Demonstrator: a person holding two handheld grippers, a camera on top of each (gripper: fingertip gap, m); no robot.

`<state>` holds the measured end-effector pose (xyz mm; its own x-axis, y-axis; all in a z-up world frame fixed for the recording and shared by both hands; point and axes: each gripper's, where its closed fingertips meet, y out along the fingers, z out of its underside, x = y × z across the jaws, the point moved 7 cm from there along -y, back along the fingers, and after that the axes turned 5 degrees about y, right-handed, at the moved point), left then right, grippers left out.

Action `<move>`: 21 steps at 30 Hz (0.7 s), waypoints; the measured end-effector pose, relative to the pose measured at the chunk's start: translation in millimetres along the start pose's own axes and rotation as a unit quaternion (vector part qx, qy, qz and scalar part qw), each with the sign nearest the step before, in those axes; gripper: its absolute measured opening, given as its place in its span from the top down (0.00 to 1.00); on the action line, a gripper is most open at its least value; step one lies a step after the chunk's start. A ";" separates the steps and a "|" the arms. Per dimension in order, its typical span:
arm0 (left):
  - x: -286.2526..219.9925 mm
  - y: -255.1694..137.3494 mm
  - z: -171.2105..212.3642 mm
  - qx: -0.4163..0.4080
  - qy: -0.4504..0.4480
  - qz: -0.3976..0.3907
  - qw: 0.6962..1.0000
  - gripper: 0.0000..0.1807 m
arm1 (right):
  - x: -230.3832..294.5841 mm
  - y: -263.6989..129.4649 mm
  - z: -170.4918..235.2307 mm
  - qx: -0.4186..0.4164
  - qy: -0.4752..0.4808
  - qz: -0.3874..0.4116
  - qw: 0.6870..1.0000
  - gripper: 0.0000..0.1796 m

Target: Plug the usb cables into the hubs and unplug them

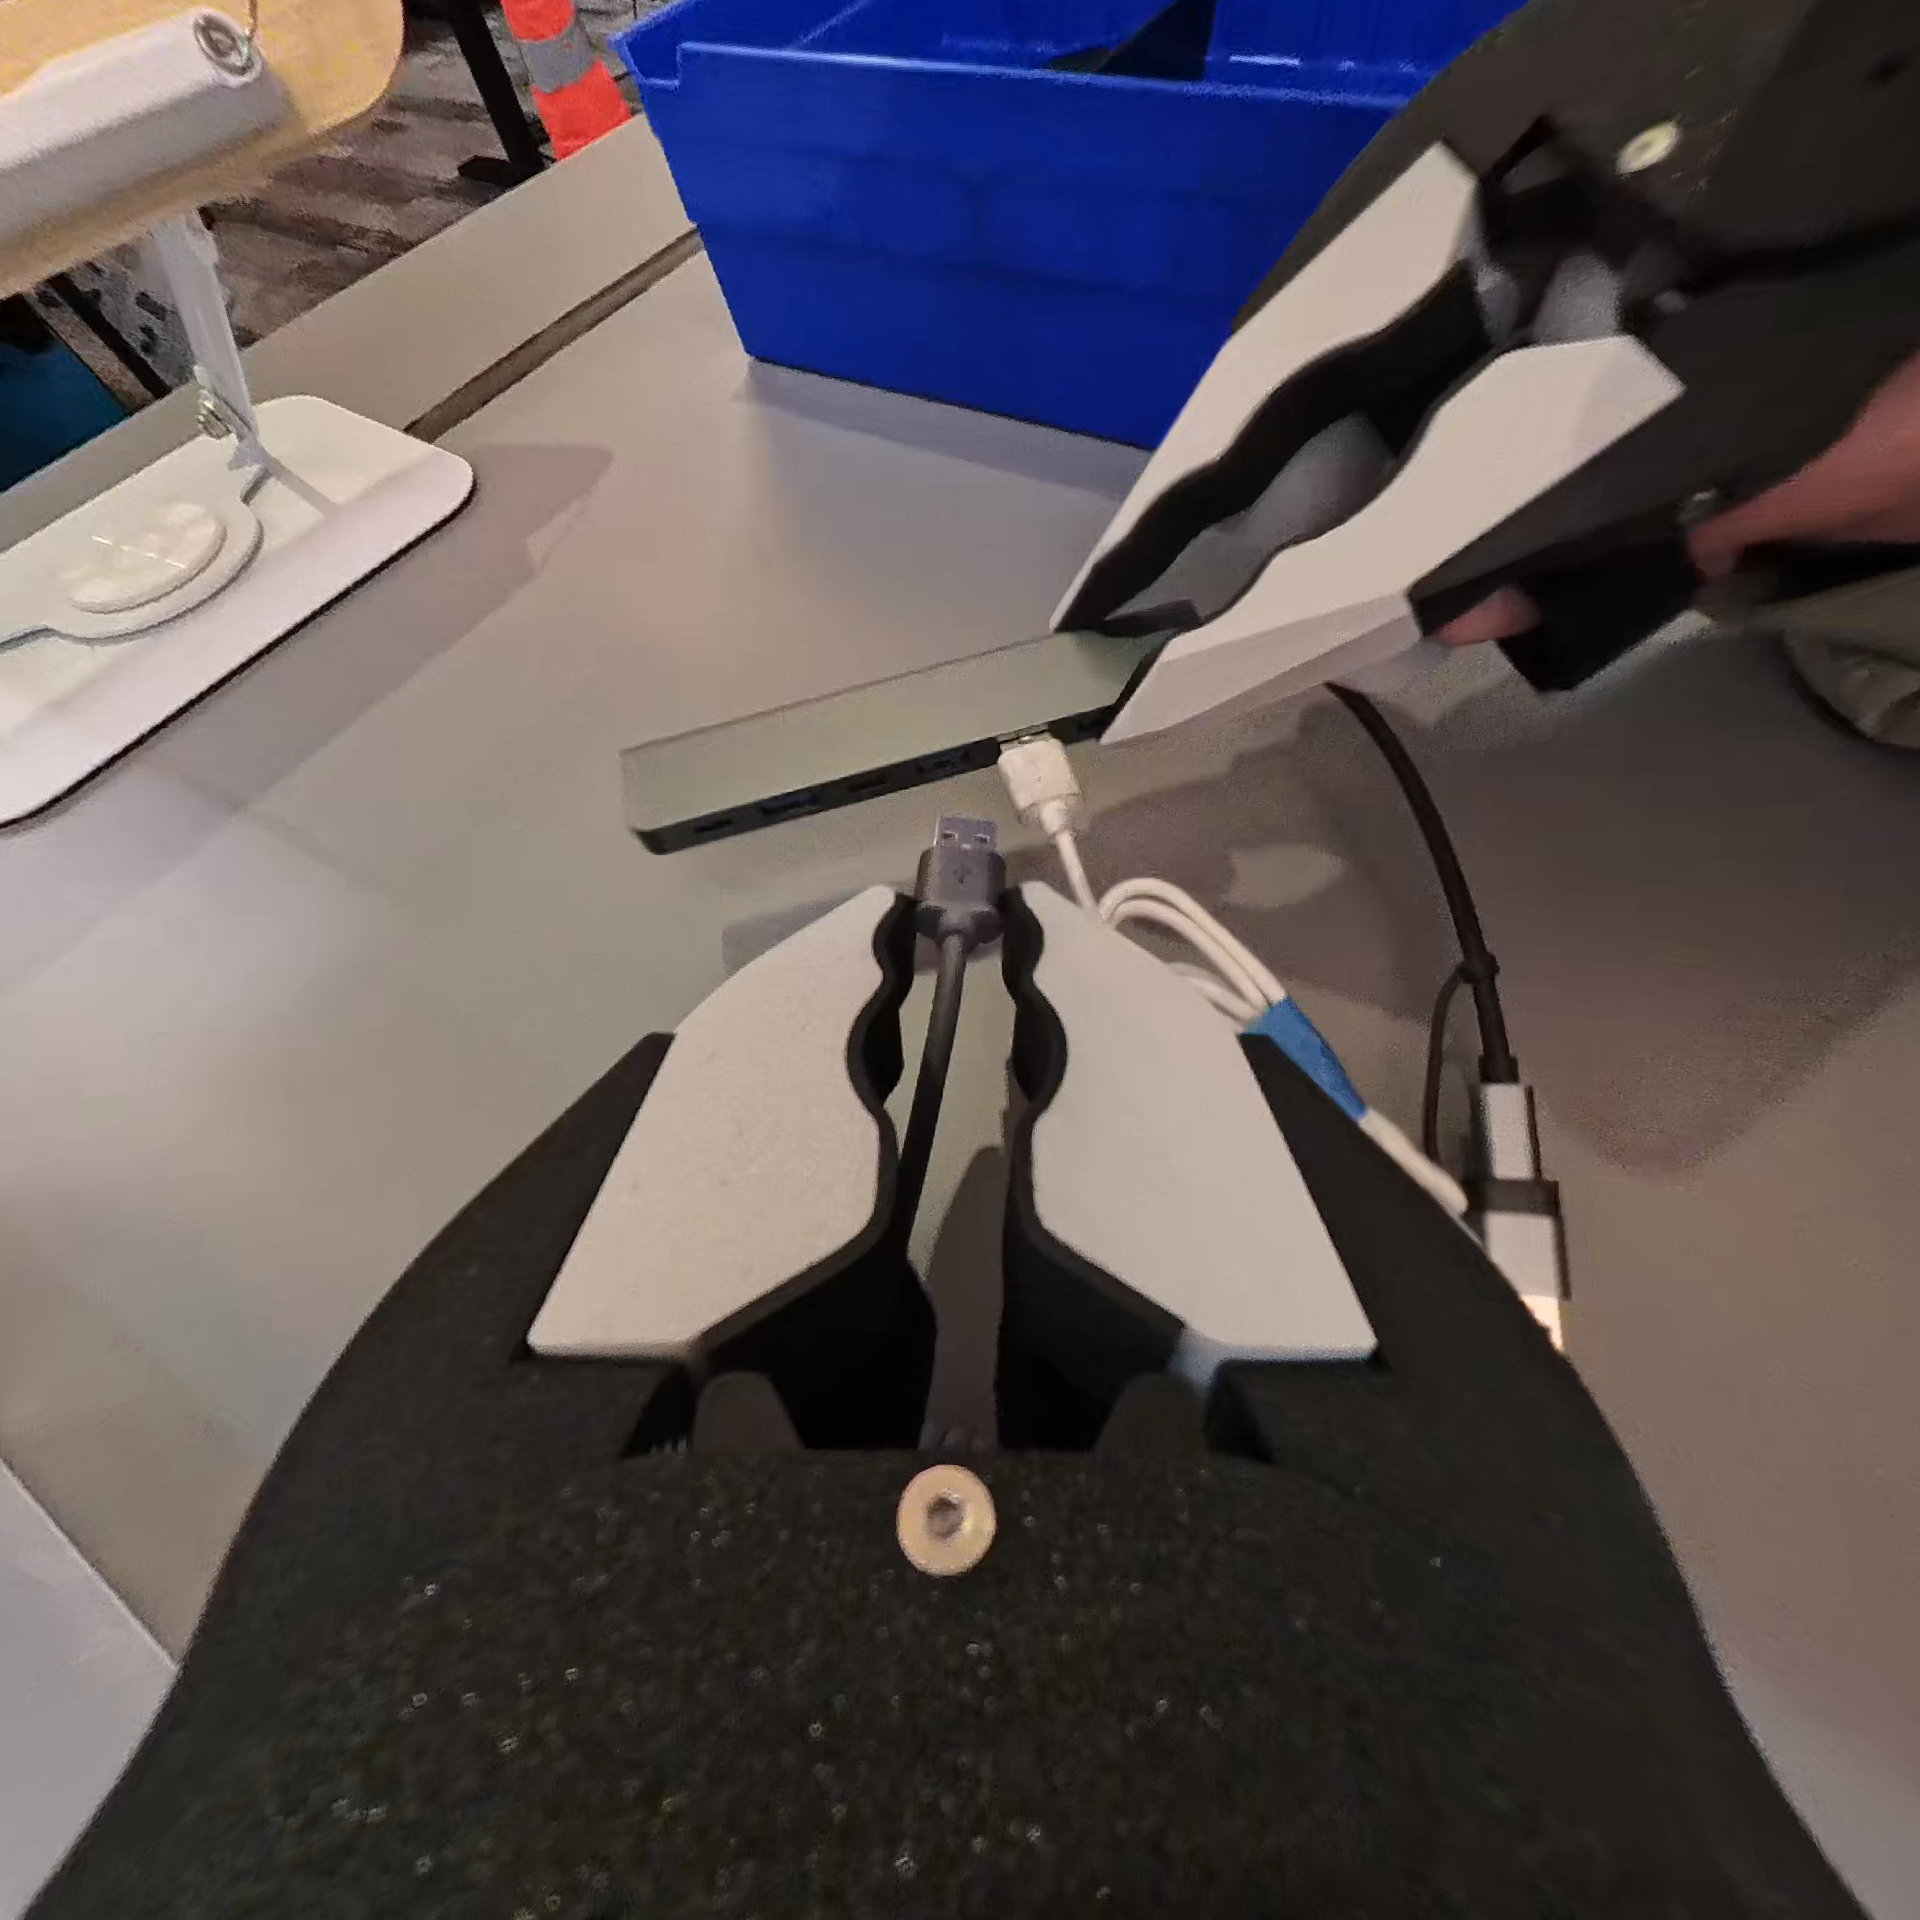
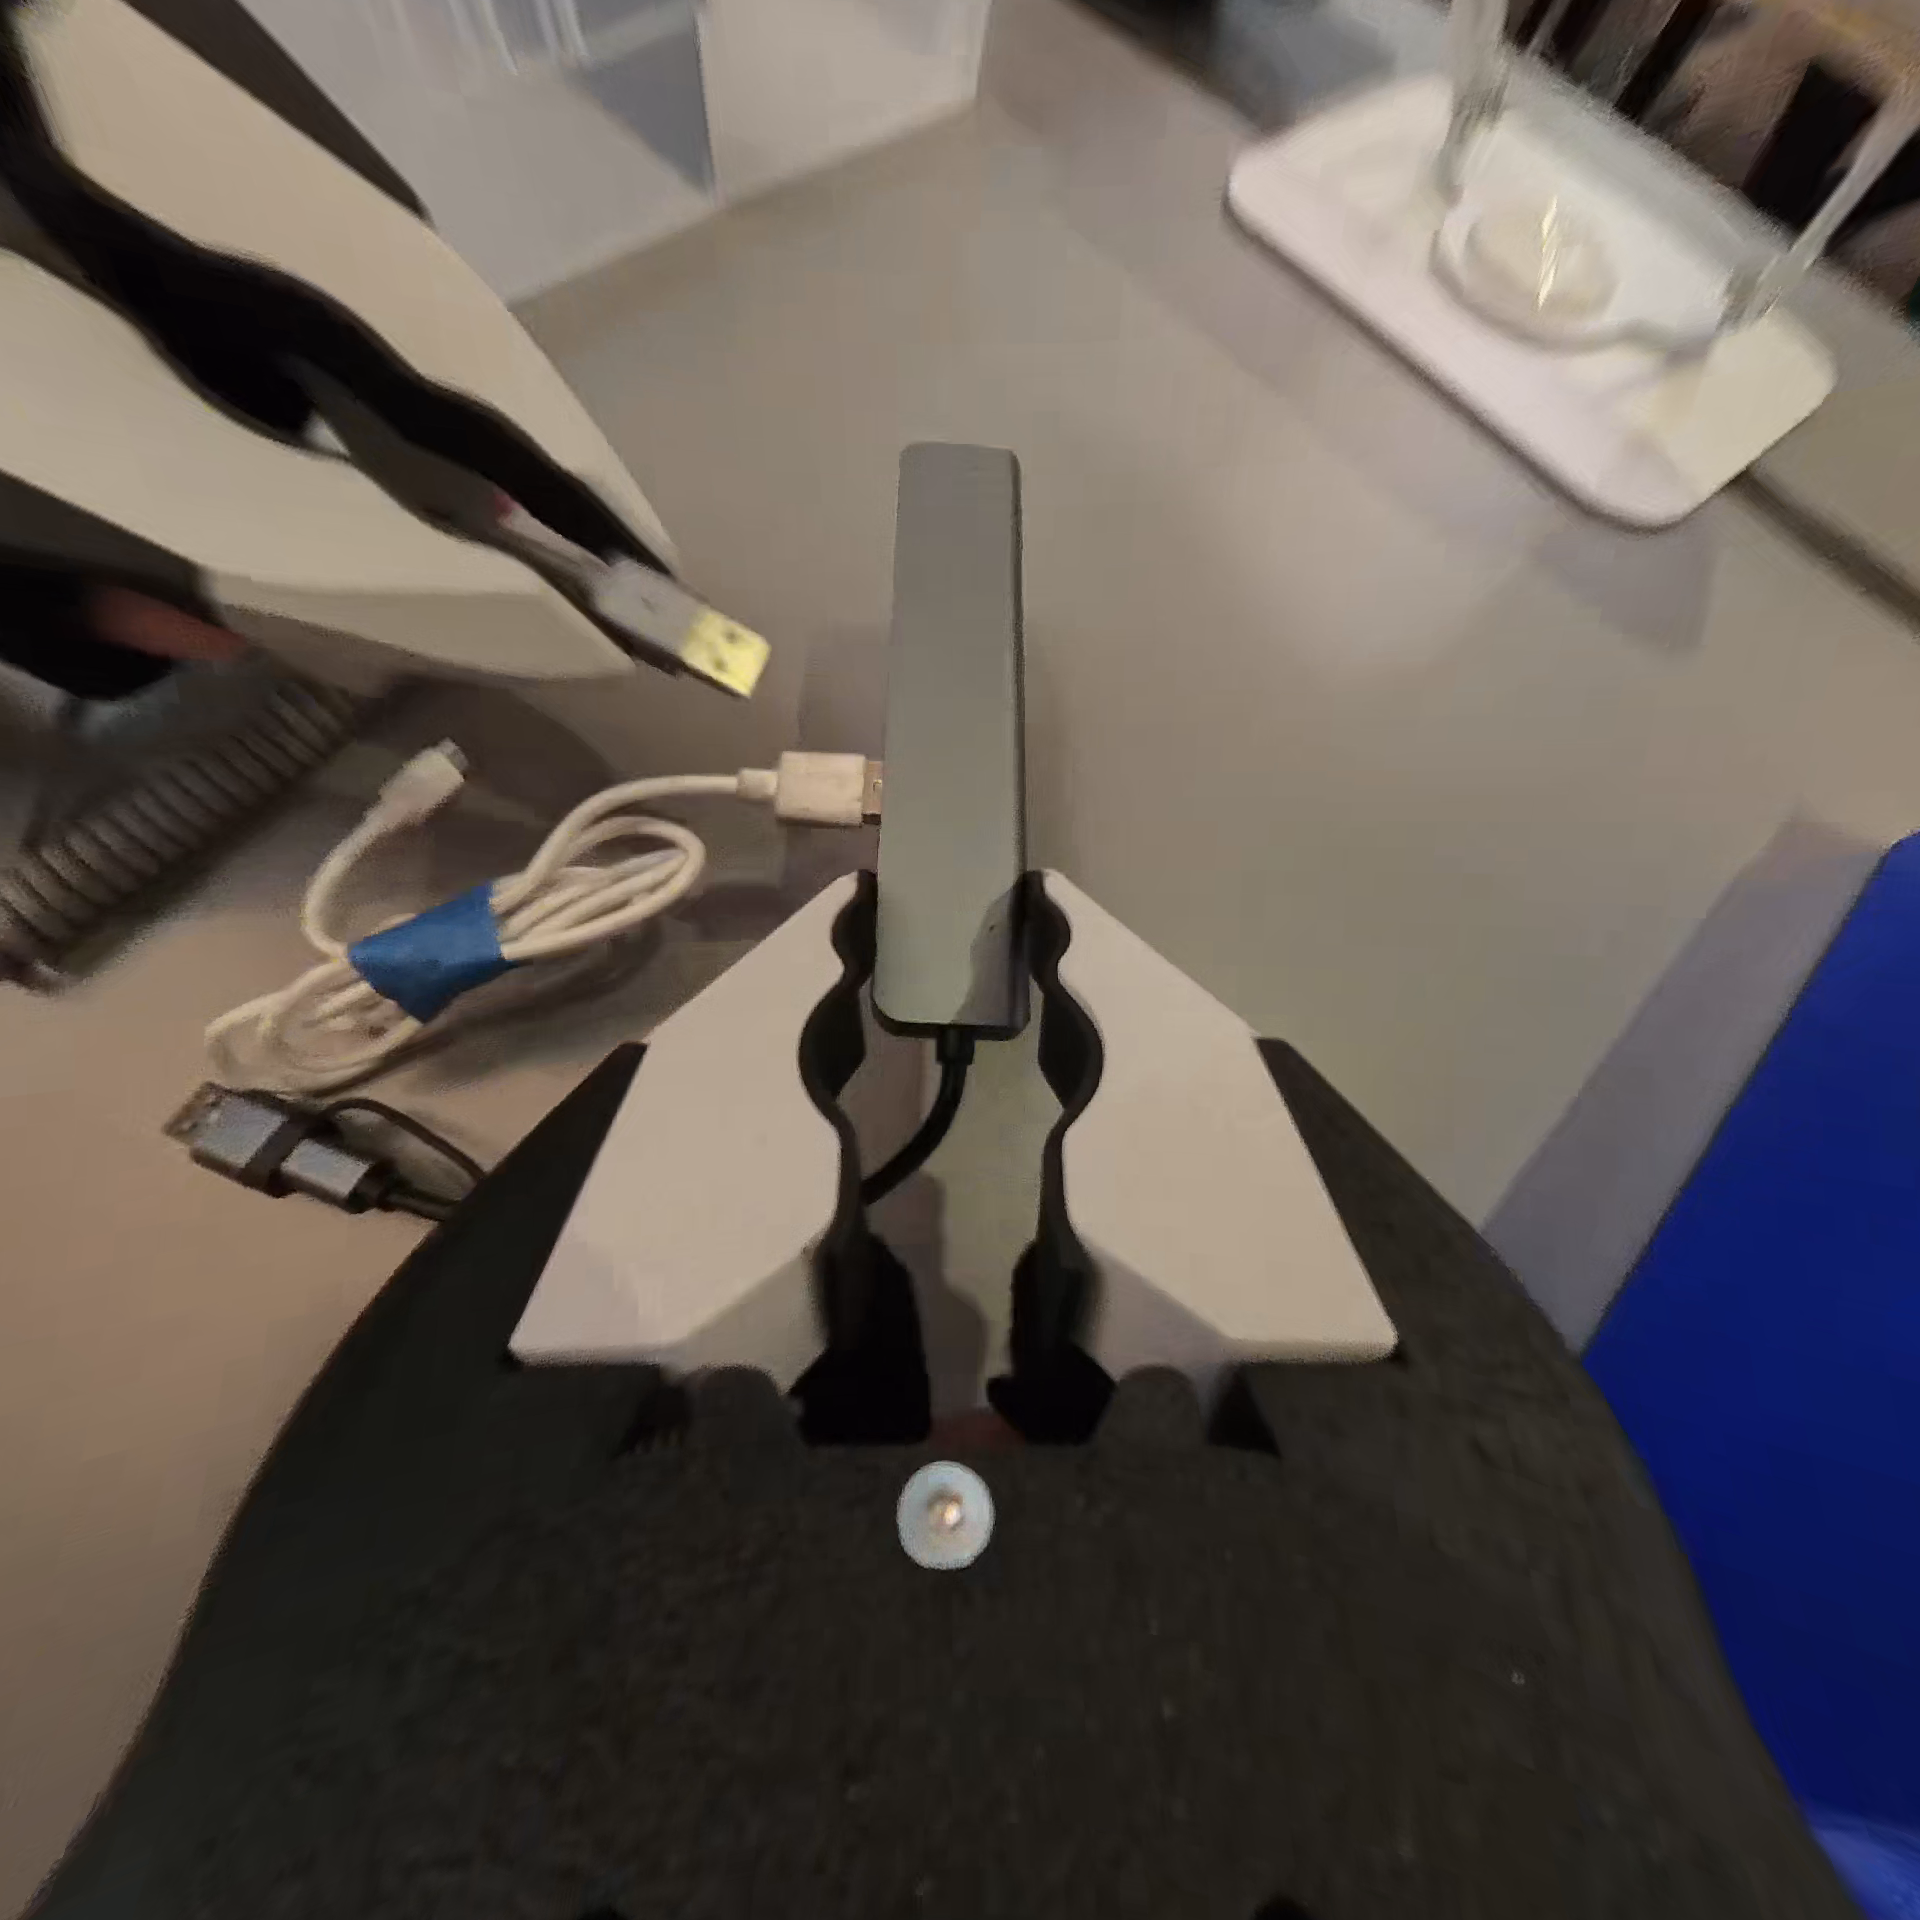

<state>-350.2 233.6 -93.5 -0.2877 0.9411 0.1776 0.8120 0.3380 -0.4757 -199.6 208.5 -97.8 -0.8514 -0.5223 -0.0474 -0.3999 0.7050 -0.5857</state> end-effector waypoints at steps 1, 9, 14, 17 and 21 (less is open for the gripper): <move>0.7 -0.2 -0.6 -0.001 -0.002 -0.007 1.000 0.91 | 4.9 -3.6 -5.3 -0.017 -0.007 0.007 1.000 0.85; 7.2 -10.6 -6.3 -0.053 -0.024 -0.022 0.998 0.91 | 21.6 -6.9 -16.3 -0.060 -0.006 0.000 0.998 0.84; 6.7 -9.6 -6.3 -0.051 -0.023 -0.025 0.998 0.91 | 24.2 -5.0 -15.8 -0.059 0.013 -0.022 0.998 0.84; 5.8 -9.3 -5.7 -0.049 -0.030 -0.018 0.998 0.91 | 24.9 -5.1 -16.9 -0.064 0.016 -0.014 0.998 0.85; 5.7 -9.6 -5.7 -0.044 -0.038 -0.018 0.998 0.91 | 22.5 -5.5 -16.8 -0.069 0.019 -0.004 0.997 0.85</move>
<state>-356.7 235.7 -83.0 -0.3525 0.9272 0.1268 0.8407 0.3733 -0.3924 -222.3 201.0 -82.0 -0.8591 -0.5117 -0.0106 -0.4477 0.7613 -0.4691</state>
